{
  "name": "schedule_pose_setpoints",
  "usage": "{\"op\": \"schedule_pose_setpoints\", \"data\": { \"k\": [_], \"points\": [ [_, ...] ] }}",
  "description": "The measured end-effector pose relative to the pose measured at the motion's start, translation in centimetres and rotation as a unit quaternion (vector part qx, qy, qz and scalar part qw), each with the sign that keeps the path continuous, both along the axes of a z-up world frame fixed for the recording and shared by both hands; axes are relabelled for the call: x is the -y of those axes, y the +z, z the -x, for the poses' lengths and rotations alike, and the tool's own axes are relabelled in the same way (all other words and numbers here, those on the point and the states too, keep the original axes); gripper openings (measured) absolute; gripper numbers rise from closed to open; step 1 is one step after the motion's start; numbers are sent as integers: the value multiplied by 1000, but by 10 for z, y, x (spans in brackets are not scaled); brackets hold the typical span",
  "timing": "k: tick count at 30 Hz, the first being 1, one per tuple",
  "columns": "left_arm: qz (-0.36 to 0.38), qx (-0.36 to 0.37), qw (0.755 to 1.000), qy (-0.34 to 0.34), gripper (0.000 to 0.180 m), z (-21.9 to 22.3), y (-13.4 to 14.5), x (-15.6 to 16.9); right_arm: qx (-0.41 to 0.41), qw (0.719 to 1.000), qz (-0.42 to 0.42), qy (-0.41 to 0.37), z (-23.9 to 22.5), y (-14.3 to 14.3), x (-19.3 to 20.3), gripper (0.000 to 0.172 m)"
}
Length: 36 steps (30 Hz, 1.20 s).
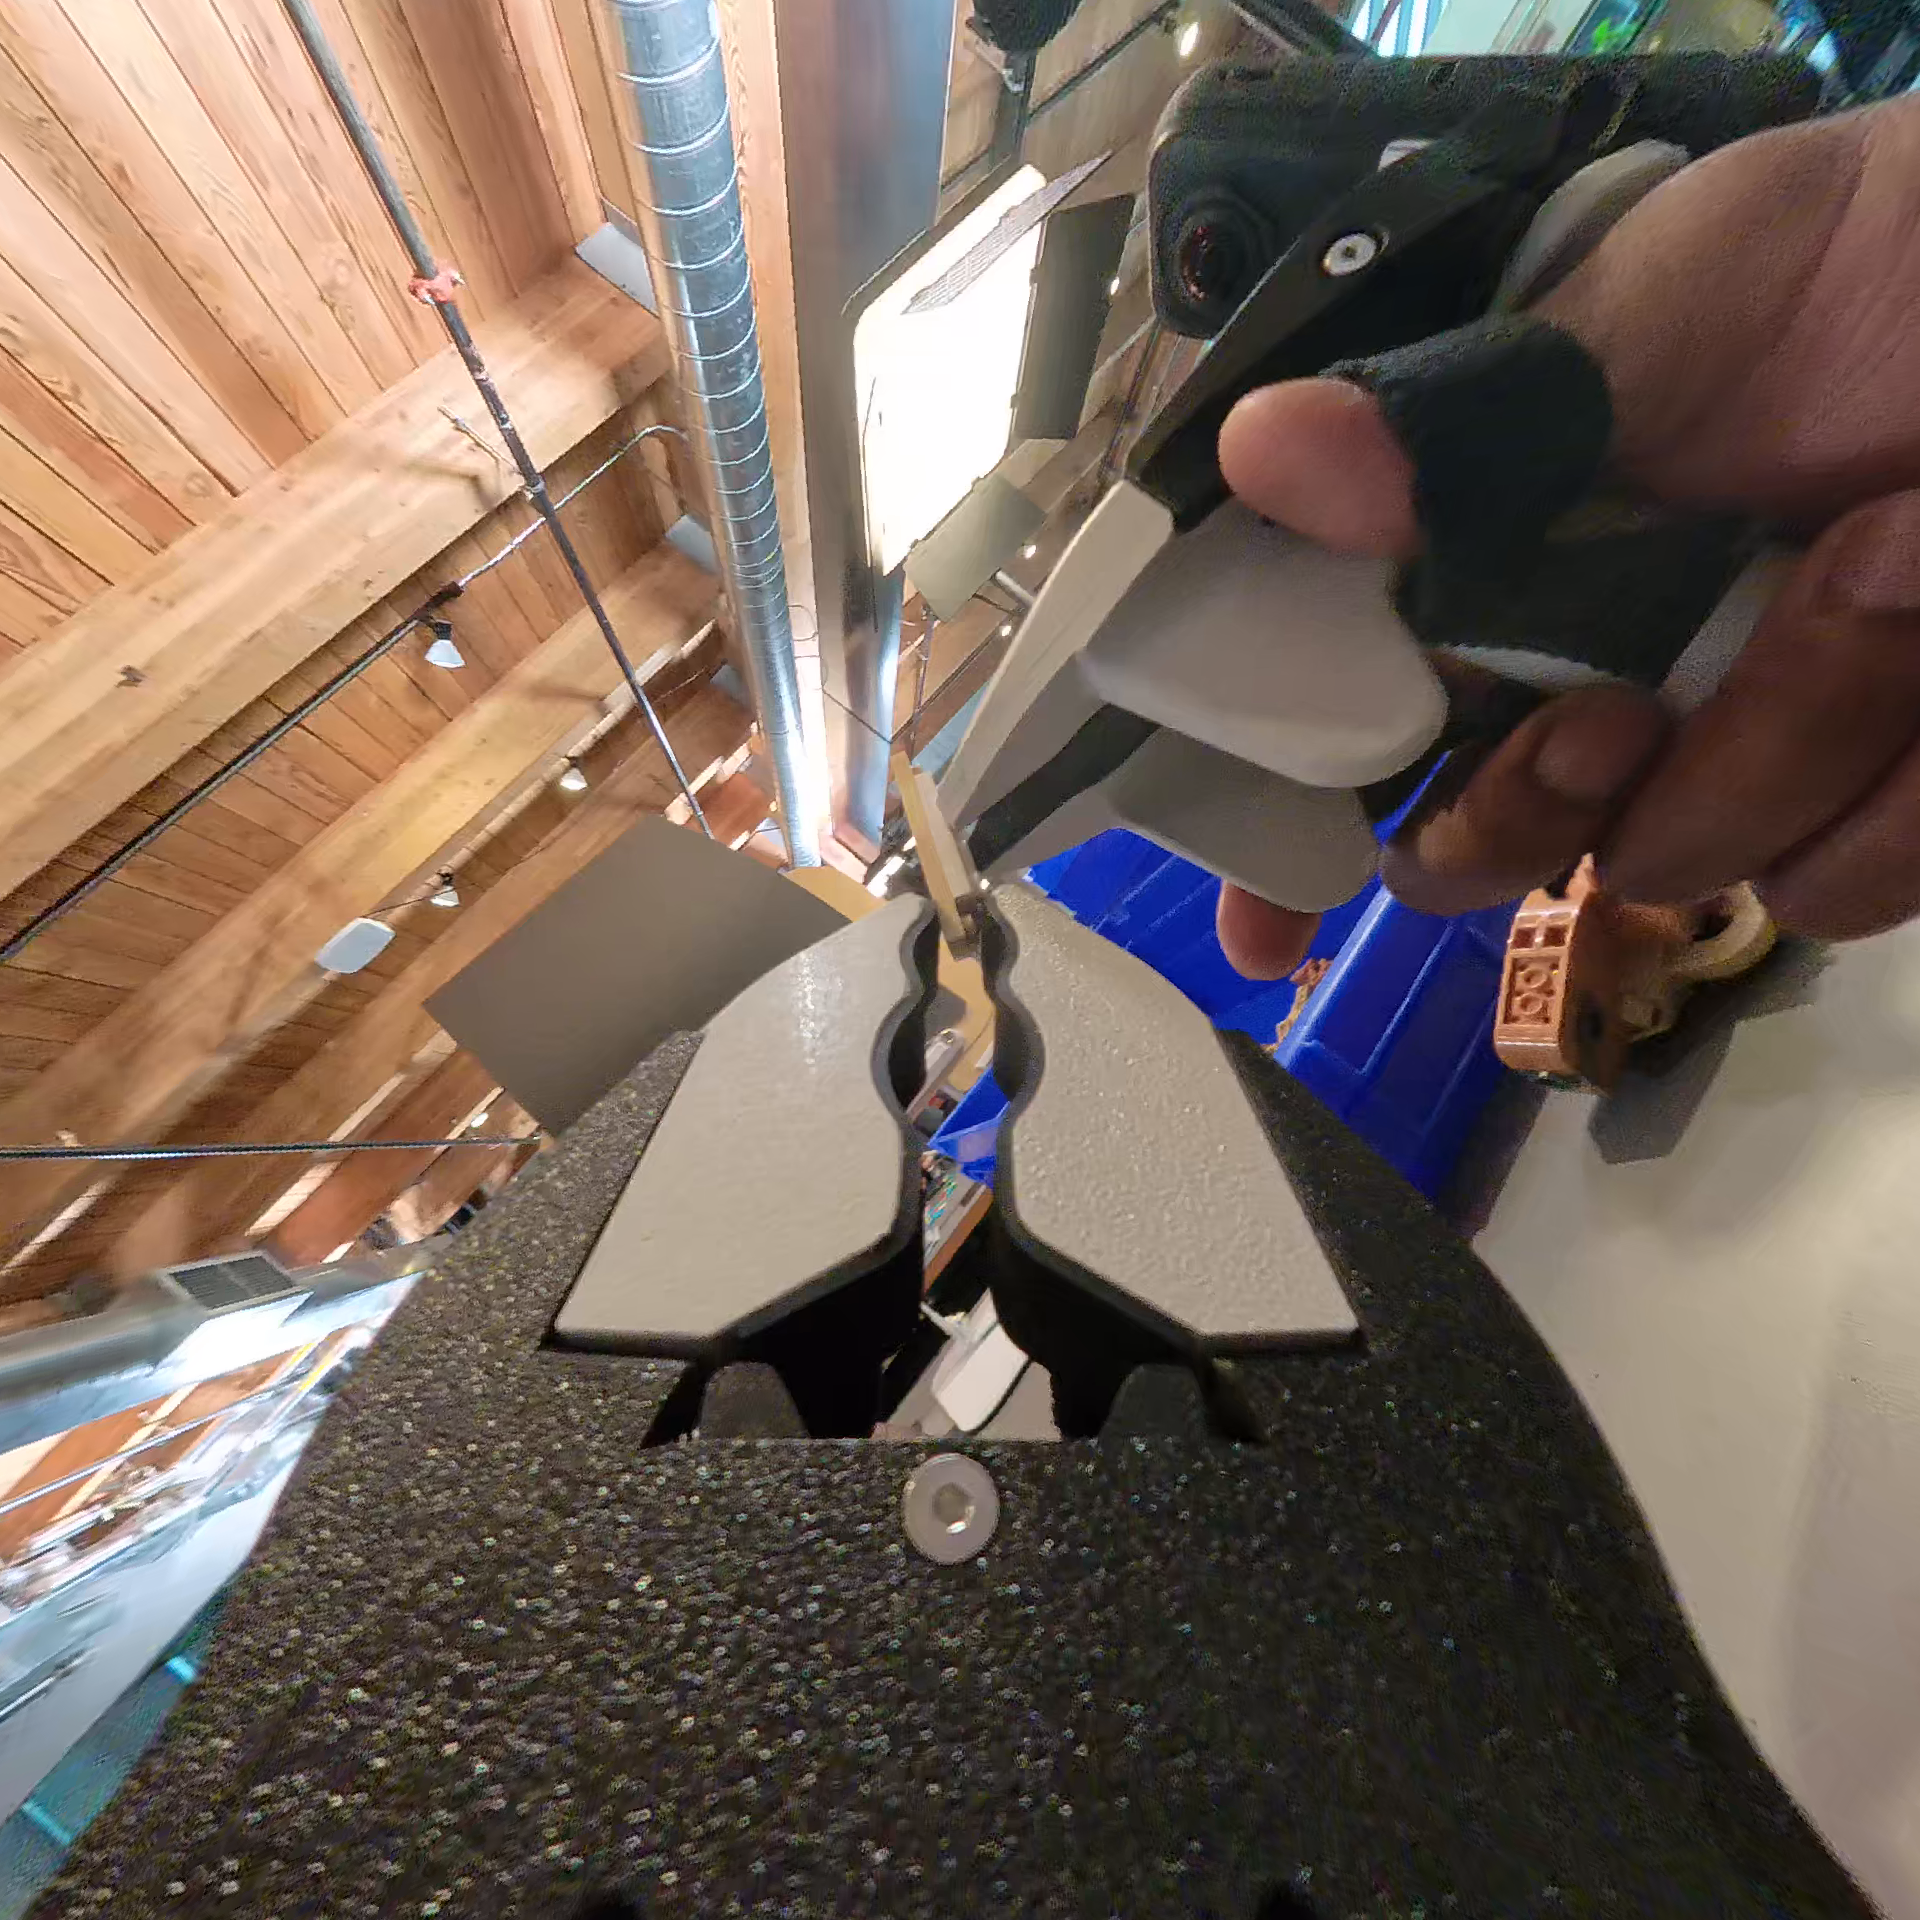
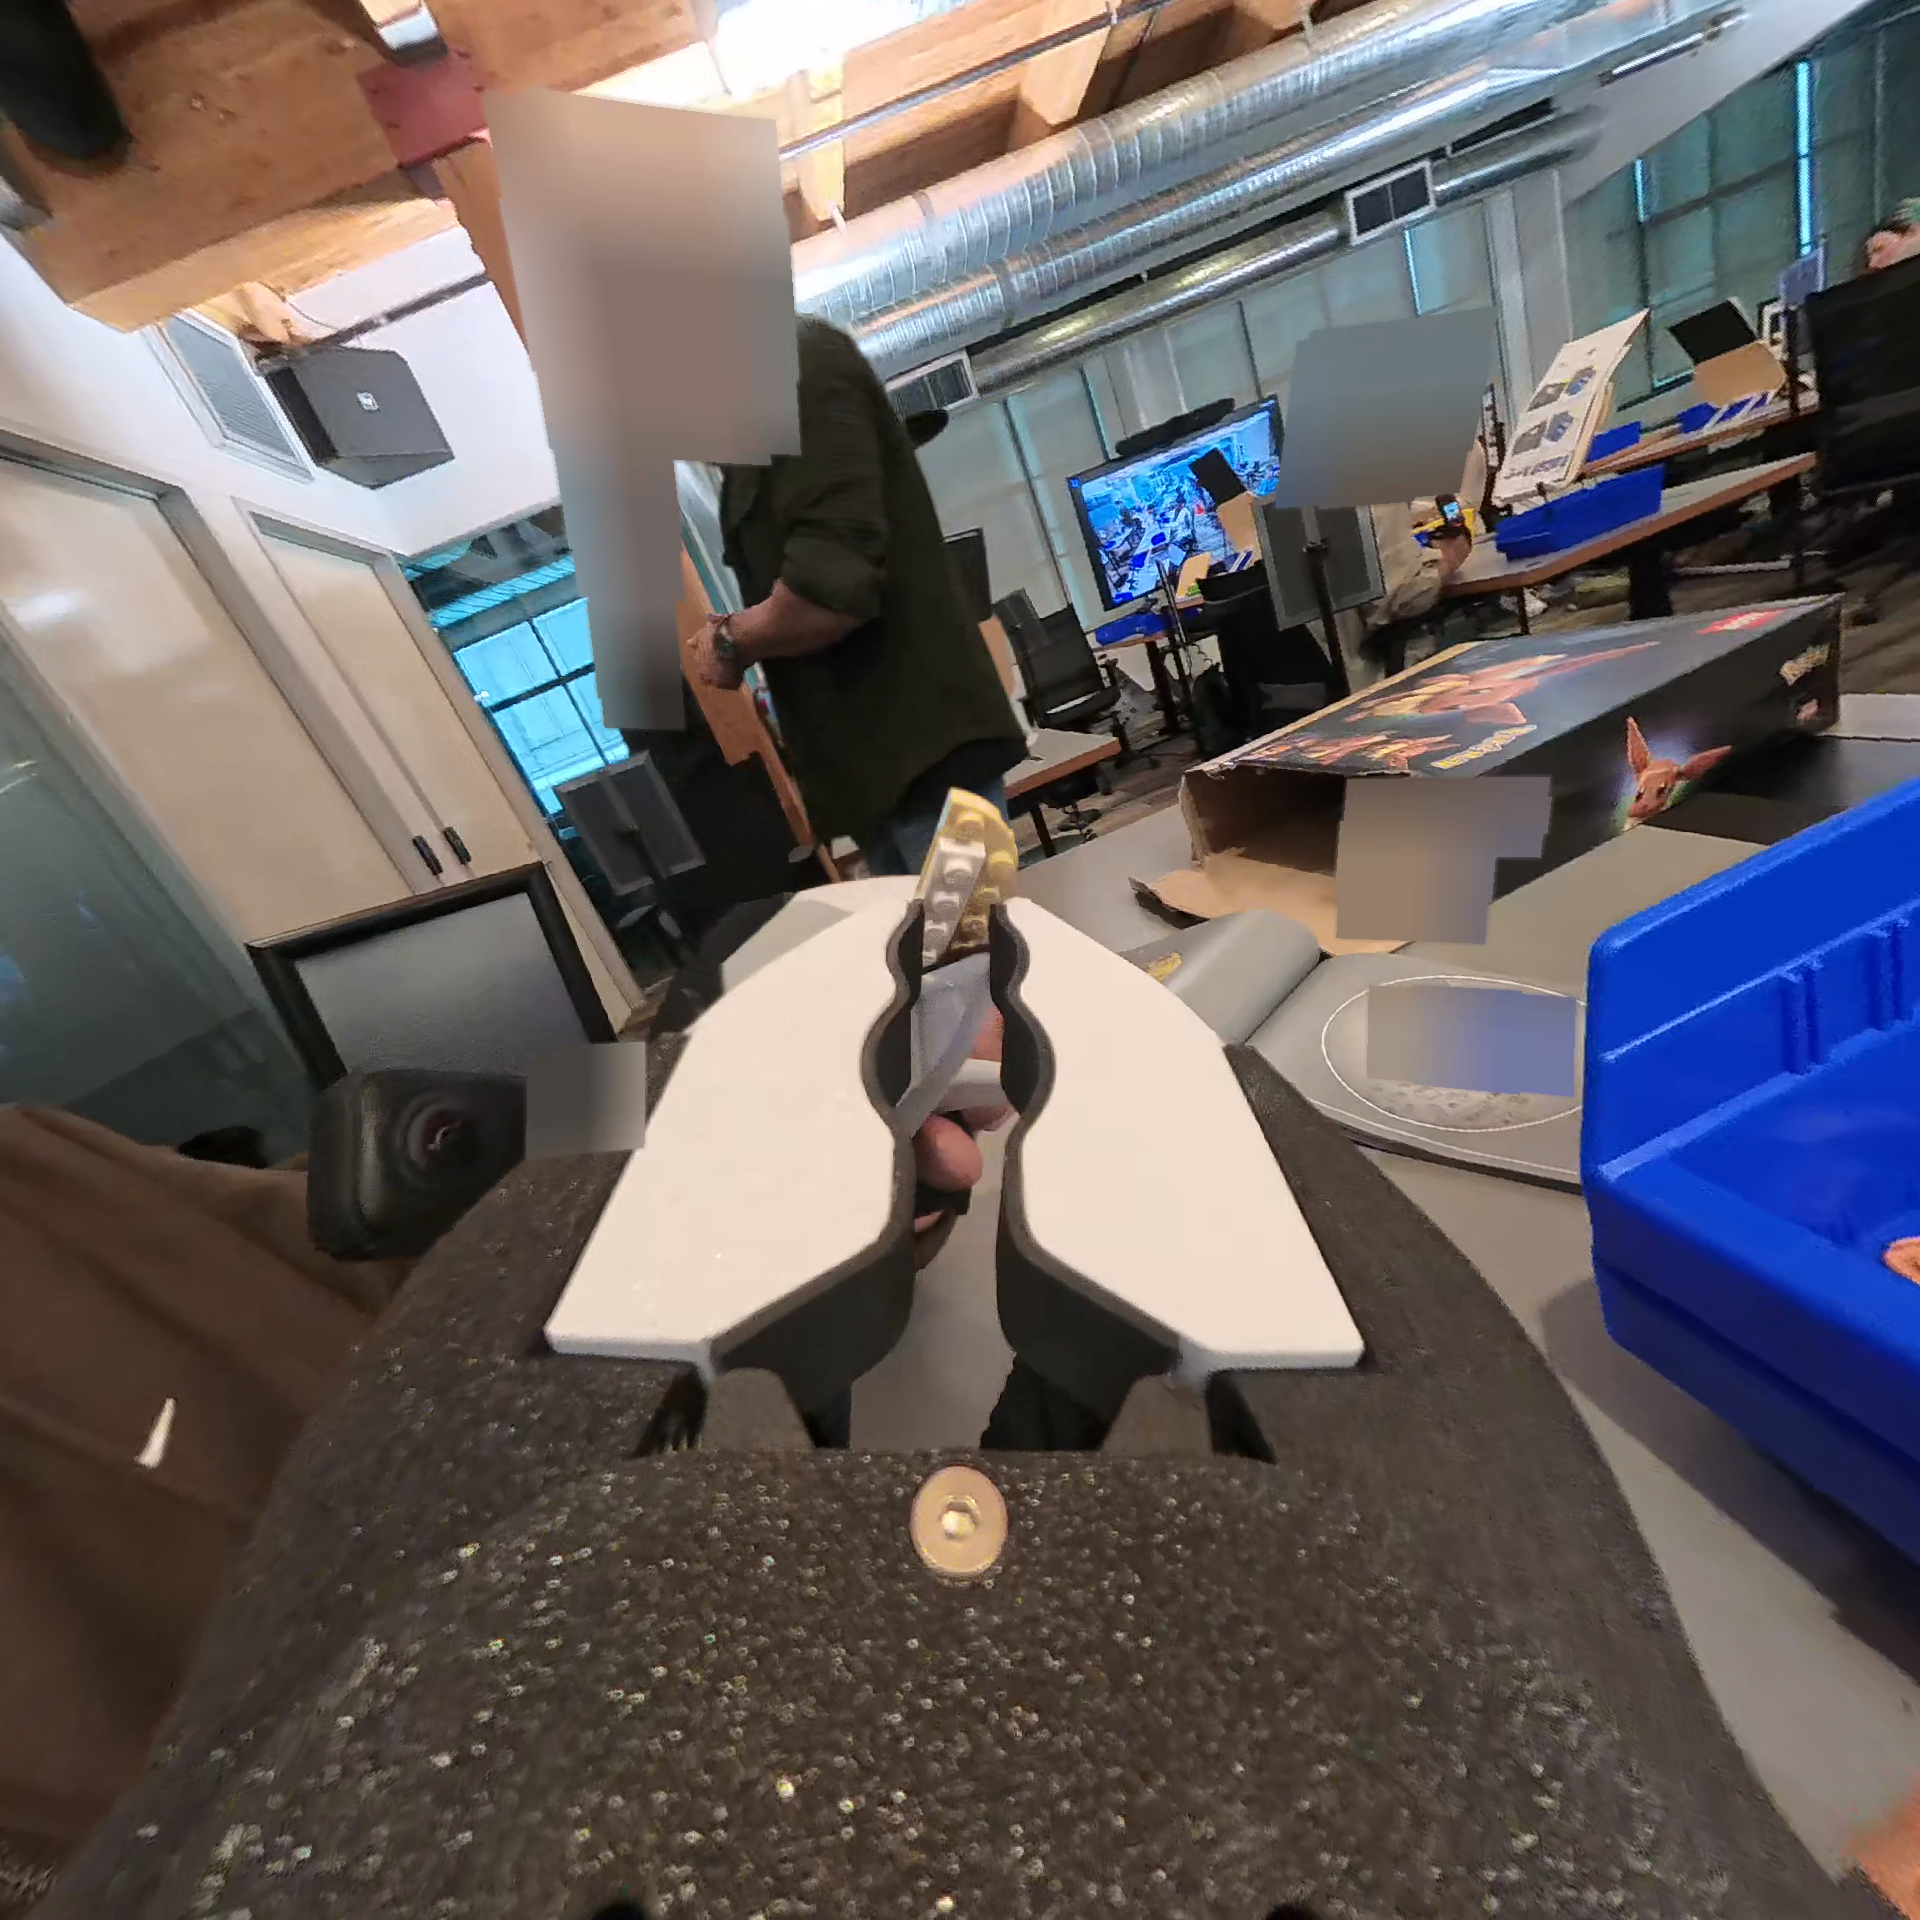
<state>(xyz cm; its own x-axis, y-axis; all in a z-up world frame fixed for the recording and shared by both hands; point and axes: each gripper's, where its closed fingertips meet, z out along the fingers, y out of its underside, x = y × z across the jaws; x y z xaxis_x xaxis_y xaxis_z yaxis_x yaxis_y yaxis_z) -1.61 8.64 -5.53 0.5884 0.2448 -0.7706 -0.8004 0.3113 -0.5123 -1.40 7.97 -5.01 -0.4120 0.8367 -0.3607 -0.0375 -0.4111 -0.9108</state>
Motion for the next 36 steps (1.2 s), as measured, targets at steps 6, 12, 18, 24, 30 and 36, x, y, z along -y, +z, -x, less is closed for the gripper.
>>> {"op": "schedule_pose_setpoints", "data": {
  "k": [6,12,18,24,30,36],
  "points": [
    [-3,-27,999,35,7,2,-3,-3,7,1000,24,12,3,-5,5,15],
    [-17,-80,994,70,7,1,-3,-2,4,999,31,9,4,-6,4,11],
    [-15,-90,995,47,7,-5,-2,2,-14,999,-33,12,-3,-6,9,8],
    [32,-31,997,-56,7,-12,-4,5,-14,996,-87,36,-9,-8,13,7],
    [49,19,994,-96,7,-14,-2,5,-18,995,-87,40,-11,-6,13,5],
    [49,34,993,-106,7,-15,-1,5,-20,996,-82,40,-12,-4,14,5]
  ]
}}
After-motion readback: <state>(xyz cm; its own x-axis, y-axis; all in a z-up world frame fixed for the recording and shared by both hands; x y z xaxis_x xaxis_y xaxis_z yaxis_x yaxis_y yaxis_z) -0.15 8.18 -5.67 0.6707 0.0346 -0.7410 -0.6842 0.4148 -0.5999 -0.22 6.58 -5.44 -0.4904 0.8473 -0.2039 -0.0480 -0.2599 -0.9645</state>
